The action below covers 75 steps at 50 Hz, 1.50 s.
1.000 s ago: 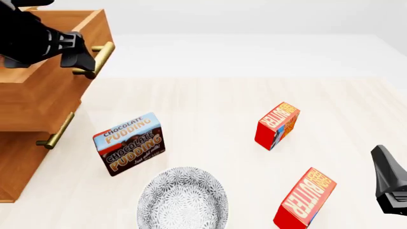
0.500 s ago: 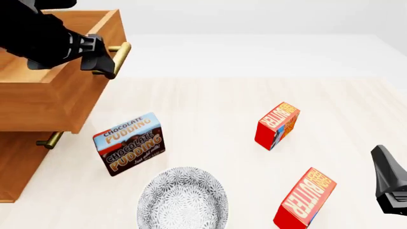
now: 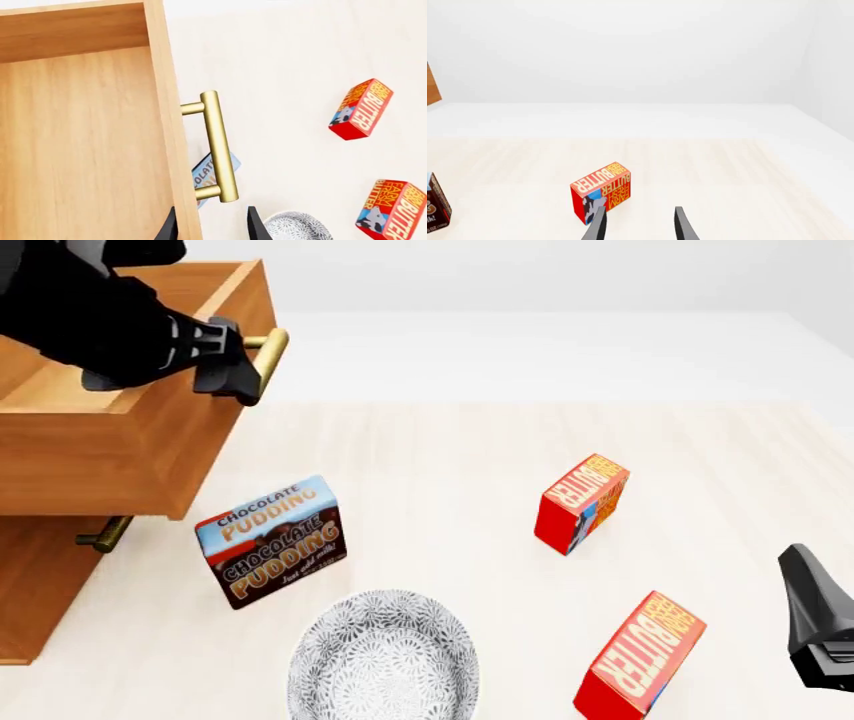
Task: Put the butter at the front in the top drawer of the cabinet and close it.
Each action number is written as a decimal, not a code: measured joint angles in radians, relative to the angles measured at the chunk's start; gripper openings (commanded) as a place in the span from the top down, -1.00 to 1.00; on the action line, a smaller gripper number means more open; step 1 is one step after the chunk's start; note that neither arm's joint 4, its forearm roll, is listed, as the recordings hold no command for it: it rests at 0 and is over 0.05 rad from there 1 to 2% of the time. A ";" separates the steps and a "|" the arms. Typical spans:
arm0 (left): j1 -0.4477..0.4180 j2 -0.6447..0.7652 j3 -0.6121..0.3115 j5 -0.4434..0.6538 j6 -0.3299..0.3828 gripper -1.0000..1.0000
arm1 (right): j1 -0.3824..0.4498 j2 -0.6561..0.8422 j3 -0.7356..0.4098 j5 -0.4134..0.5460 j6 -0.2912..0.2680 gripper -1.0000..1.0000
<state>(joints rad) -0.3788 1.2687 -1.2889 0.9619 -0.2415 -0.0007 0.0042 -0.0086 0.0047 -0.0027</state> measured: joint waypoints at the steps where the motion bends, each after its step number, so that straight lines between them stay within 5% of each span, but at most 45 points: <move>1: -0.001 0.000 0.000 0.000 -0.002 -1.00 | 0.000 0.000 0.000 0.000 0.000 -1.00; 53: 0.009 -0.004 -0.267 0.192 0.182 -1.00 | 0.000 0.000 0.000 0.000 0.000 -1.00; 75: -0.050 -0.026 -0.297 0.190 0.270 -1.00 | 0.000 0.000 0.000 0.000 0.000 -1.00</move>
<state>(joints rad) -0.4292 1.2423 -1.5858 1.1523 0.0289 -0.0006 0.0042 -0.0086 0.0047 -0.0027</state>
